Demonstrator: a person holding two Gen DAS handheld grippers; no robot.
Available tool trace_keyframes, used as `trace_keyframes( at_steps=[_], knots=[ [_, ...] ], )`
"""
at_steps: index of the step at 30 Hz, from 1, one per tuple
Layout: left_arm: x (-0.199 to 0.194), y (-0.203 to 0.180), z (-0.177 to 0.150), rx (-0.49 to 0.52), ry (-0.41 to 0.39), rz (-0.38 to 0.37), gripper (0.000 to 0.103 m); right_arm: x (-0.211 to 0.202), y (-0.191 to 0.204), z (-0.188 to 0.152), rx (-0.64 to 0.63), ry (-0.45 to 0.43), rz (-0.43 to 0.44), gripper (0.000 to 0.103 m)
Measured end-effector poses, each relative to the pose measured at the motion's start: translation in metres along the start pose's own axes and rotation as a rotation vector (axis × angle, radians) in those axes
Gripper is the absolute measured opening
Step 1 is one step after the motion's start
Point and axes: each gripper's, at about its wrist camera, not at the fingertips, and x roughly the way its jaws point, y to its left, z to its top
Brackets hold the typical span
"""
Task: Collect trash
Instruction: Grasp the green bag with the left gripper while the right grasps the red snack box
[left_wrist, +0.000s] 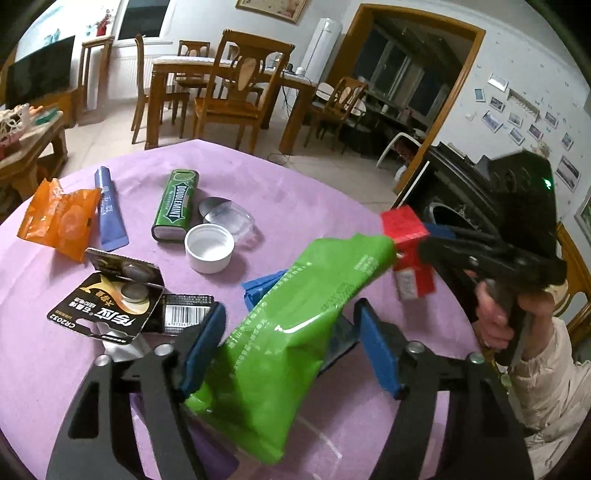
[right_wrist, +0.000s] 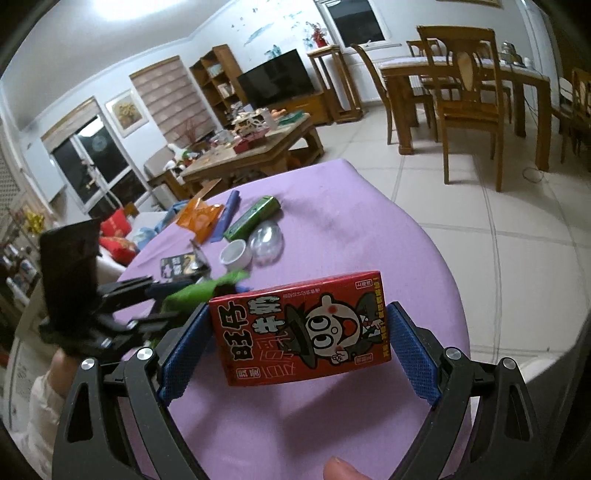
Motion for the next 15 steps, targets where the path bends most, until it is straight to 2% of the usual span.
trace_keyframes(
  at_steps=[4,7,15],
  knots=[
    [-0.001,0.003,0.005,-0.008,-0.017,-0.016,0.049,-0.019,0.002,-0.012,0.02,-0.022,0.006,0.091],
    [-0.004,0.003,0.005,-0.011,-0.025,-0.016,0.045,-0.031,0.004,-0.018,0.028,-0.044,0.006,0.091],
    [0.0,-0.008,0.0,0.055,-0.016,0.074,0.043,-0.051,-0.009,-0.023,0.106,-0.112,-0.009,0.091]
  ],
)
